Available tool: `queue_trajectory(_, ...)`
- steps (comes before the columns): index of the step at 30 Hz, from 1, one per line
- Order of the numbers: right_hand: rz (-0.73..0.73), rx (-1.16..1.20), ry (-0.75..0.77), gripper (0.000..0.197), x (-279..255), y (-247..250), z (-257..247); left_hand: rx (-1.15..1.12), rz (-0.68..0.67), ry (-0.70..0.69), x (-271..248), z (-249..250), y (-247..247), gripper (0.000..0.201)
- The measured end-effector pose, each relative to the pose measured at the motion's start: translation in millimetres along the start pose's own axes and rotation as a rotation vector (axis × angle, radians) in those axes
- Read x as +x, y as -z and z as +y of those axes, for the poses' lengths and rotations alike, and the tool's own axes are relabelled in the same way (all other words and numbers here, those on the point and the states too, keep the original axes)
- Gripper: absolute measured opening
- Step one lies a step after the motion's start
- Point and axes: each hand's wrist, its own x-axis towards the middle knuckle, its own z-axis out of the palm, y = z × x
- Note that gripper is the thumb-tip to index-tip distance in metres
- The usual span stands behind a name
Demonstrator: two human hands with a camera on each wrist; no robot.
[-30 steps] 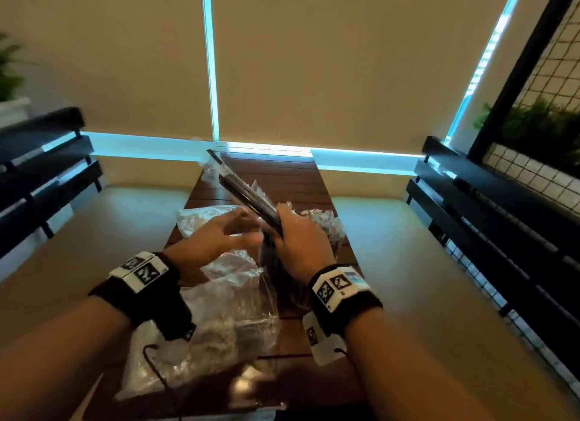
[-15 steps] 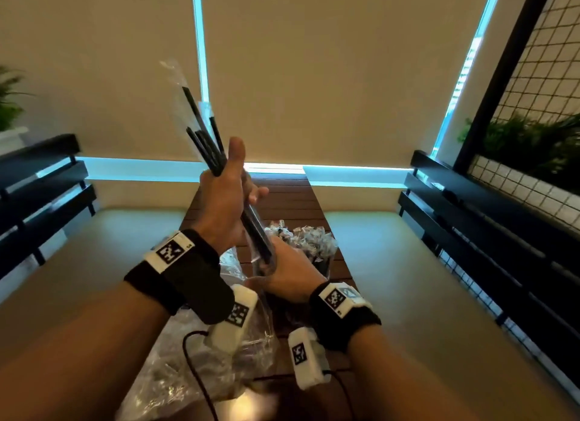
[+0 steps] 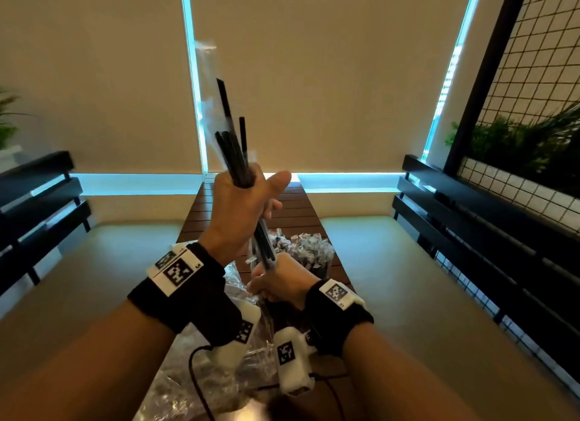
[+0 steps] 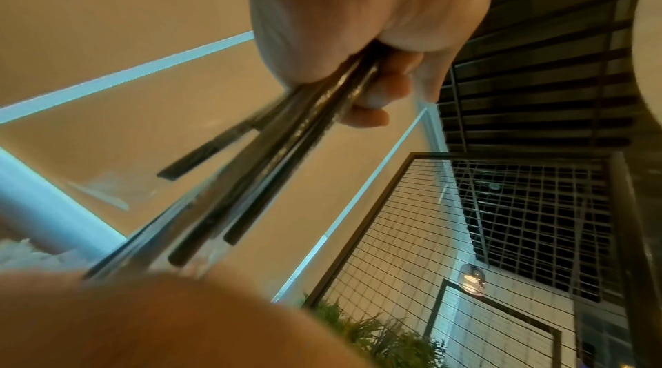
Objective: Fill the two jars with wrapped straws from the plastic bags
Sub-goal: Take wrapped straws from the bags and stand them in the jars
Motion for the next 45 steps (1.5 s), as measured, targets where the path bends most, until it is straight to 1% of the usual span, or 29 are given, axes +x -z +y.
queue_trajectory(2, -0.003, 0.084, 0.054, 0.010, -2, -1, -7, 0.086, 0.024, 0.054, -7, -11, 1, 0.047)
queue_trajectory(3, -0.028, 0.078, 0.067, 0.012, -3, -1, -10, 0.131, 0.043, 0.075, -11, -16, 2, 0.047)
queue_trajectory(5, -0.150, -0.060, 0.050, 0.020, -9, 3, -13, 0.192, 0.073, 0.101, -15, -28, 4, 0.048)
queue_trajectory(7, -0.229, -0.236, 0.018, 0.049, -18, 16, -18, 0.261, 0.074, 0.107, -14, -38, 12, 0.046)
queue_trajectory(8, -0.199, -0.237, 0.021, 0.062, -22, 26, -22, 0.311, 0.063, 0.105, -14, -41, 18, 0.043)
queue_trajectory(9, -0.099, -0.139, 0.034, 0.064, -28, 36, -31, 0.365, 0.039, 0.110, -15, -47, 24, 0.041)
queue_trajectory(10, 0.060, -0.003, 0.085, 0.058, -32, 45, -41, 0.424, 0.011, 0.123, -17, -54, 30, 0.041)
queue_trajectory(12, 0.467, 0.187, 0.260, 0.039, -40, 62, -65, 0.551, -0.065, 0.156, -26, -68, 38, 0.043)
queue_trajectory(13, 0.607, 0.194, 0.342, 0.037, -44, 69, -77, 0.609, -0.104, 0.165, -32, -75, 40, 0.046)
queue_trajectory(14, 0.681, 0.152, 0.424, 0.041, -48, 74, -88, 0.646, -0.149, 0.169, -37, -80, 41, 0.048)
queue_trajectory(15, 0.703, 0.082, 0.494, 0.049, -53, 76, -97, 0.683, -0.182, 0.153, -41, -84, 39, 0.049)
queue_trajectory(17, 0.618, -0.157, 0.512, 0.062, -52, 71, -108, 0.733, -0.247, 0.109, -45, -84, 29, 0.045)
queue_trajectory(20, 0.384, -0.611, 0.366, 0.083, -42, 41, -97, 0.651, -0.322, 0.023, -35, -81, 7, 0.027)
queue_trajectory(21, 0.354, -0.667, 0.350, 0.085, -39, 33, -88, 0.626, -0.323, 0.038, -32, -77, 0, 0.034)
queue_trajectory(22, 0.353, -0.633, 0.367, 0.082, -38, 30, -80, 0.608, -0.310, 0.044, -31, -77, -2, 0.041)
queue_trajectory(23, 0.378, -0.503, 0.407, 0.077, -37, 32, -75, 0.606, -0.297, 0.017, -30, -80, -1, 0.047)
queue_trajectory(24, 0.425, -0.302, 0.437, 0.070, -37, 38, -71, 0.609, -0.292, 0.024, -29, -83, 3, 0.046)
queue_trajectory(25, 0.494, -0.105, 0.463, 0.061, -37, 47, -67, 0.608, -0.254, 0.025, -27, -83, 6, 0.043)
queue_trajectory(26, 0.593, 0.027, 0.483, 0.050, -36, 54, -61, 0.587, -0.181, 0.051, -23, -85, 8, 0.044)
queue_trajectory(28, 0.809, 0.060, 0.462, 0.024, -34, 68, -41, 0.478, -0.054, 0.118, -14, -86, 7, 0.046)
queue_trajectory(29, 0.860, 0.037, 0.409, 0.022, -30, 72, -25, 0.425, -0.004, 0.136, -8, -88, 6, 0.048)
queue_trajectory(30, 0.854, 0.010, 0.332, 0.035, -28, 75, -7, 0.367, 0.033, 0.141, -2, -88, 3, 0.050)
queue_trajectory(31, 0.799, -0.031, 0.254, 0.055, -25, 77, 15, 0.315, 0.070, 0.140, 4, -91, 0, 0.052)
queue_trajectory(34, 0.560, -0.105, 0.058, 0.114, -18, 72, 70, 0.233, 0.135, 0.157, 17, -100, -13, 0.046)
queue_trajectory(35, 0.517, -0.115, 0.011, 0.128, -13, 70, 86, 0.206, 0.131, 0.164, 21, -103, -19, 0.047)
queue_trajectory(37, 0.482, -0.119, -0.034, 0.143, -6, 61, 106, 0.168, 0.124, 0.175, 26, -113, -29, 0.049)
queue_trajectory(39, 0.497, -0.102, -0.038, 0.141, 4, 55, 120, 0.137, 0.135, 0.174, 28, -122, -35, 0.050)
queue_trajectory(43, 0.540, -0.101, -0.012, 0.109, 17, 51, 125, 0.122, 0.172, 0.180, 29, -142, -41, 0.048)
queue_trajectory(45, 0.573, -0.103, 0.008, 0.102, 24, 46, 124, 0.106, 0.180, 0.190, 31, -153, -43, 0.047)
